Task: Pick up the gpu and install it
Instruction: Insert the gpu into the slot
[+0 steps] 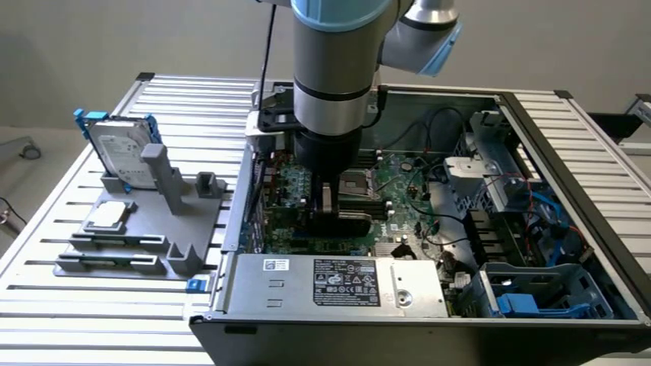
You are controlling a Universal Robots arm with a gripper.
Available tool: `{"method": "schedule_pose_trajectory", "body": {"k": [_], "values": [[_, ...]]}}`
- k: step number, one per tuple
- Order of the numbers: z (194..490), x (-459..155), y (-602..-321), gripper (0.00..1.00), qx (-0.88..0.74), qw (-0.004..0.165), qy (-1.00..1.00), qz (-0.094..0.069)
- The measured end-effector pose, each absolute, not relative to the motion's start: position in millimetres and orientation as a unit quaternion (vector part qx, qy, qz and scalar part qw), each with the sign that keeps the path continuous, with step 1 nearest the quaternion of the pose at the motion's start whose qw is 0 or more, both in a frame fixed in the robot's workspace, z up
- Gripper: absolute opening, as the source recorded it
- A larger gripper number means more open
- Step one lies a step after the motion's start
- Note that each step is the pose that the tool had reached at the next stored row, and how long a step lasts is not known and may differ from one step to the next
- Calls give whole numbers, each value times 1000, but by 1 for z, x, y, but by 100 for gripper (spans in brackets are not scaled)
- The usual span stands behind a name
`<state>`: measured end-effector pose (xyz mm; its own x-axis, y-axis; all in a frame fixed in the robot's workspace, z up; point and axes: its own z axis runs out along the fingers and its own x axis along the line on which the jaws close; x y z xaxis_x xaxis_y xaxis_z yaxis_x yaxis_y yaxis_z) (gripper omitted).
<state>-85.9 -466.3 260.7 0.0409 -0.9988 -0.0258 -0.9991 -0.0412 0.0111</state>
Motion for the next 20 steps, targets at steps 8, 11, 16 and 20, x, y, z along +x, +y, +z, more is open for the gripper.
{"method": "schedule_pose_trajectory", "body": {"k": [8,11,16,20], "values": [[280,-86,-466,70,-721,4,692,14],[292,-86,-466,70,-721,4,692,14],[299,-86,-466,55,-721,5,692,14],[297,-86,-466,43,-721,8,692,18]]}}
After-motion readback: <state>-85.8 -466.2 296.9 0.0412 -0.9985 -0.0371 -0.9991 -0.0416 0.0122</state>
